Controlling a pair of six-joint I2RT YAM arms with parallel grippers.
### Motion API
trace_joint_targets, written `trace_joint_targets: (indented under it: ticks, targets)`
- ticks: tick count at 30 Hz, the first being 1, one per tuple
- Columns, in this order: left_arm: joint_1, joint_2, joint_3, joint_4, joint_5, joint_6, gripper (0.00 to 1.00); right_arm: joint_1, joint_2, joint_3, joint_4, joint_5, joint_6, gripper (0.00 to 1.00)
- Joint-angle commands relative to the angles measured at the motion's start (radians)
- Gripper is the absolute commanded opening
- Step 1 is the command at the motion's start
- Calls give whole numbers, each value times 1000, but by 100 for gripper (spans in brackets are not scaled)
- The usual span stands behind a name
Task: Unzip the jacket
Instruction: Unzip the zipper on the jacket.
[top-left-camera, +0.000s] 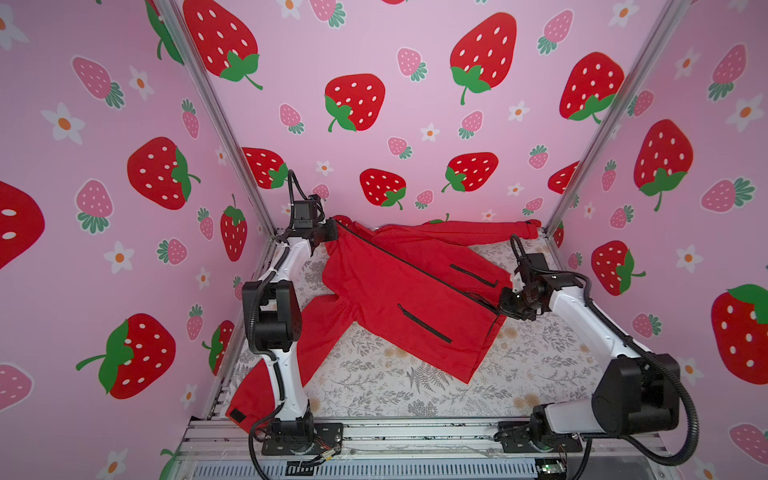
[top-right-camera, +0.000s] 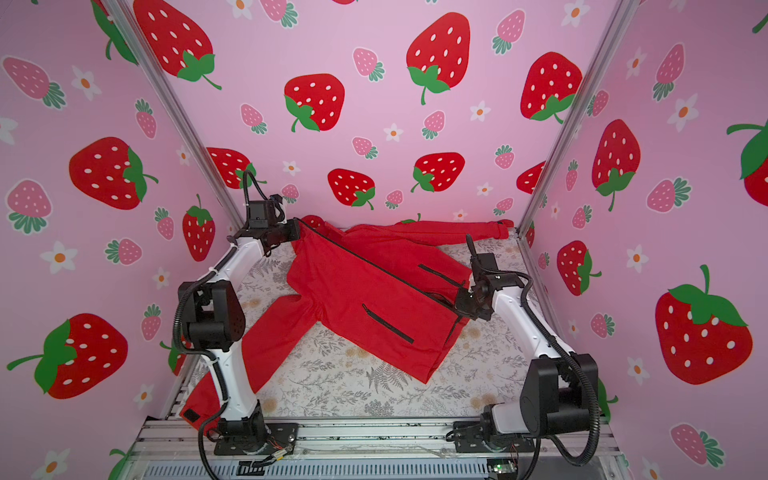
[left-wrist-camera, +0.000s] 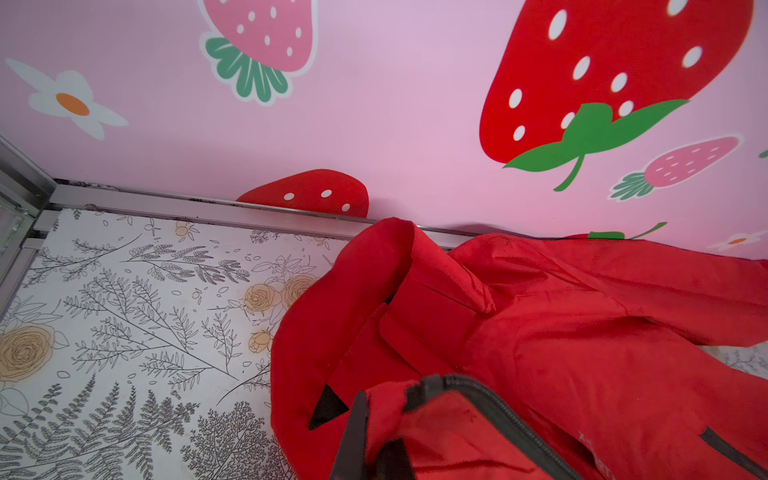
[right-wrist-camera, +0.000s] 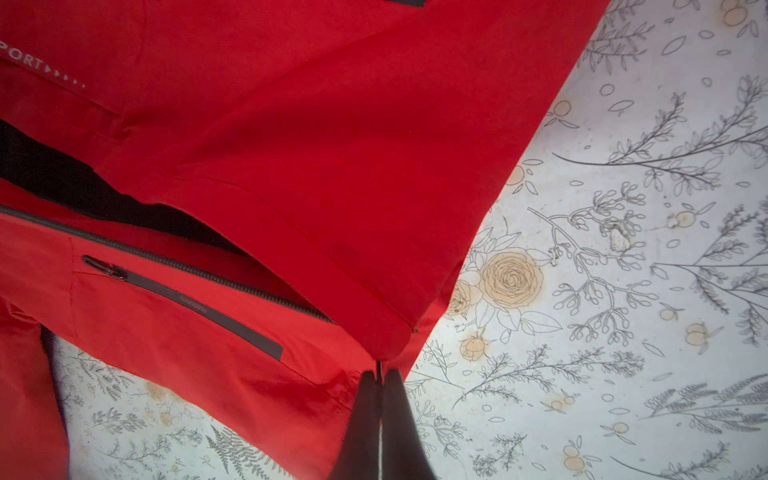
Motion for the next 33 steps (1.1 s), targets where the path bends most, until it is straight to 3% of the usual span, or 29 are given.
trace_joint_targets:
  ticks: [1, 20, 28, 33]
  targets:
    - [32, 23, 69, 45, -66, -4, 0, -15, -6, -6, -91, 47, -25, 0]
    - [34, 26, 77, 40, -59, -4, 0, -32, -15, -18, -84, 24, -30, 0]
    - [35, 33, 84, 43, -34, 21, 0, -182, 53, -29, 80, -227, -2, 0]
    - [37, 32, 57, 70, 111, 89, 0, -268, 110, -46, 208, -377, 83, 0]
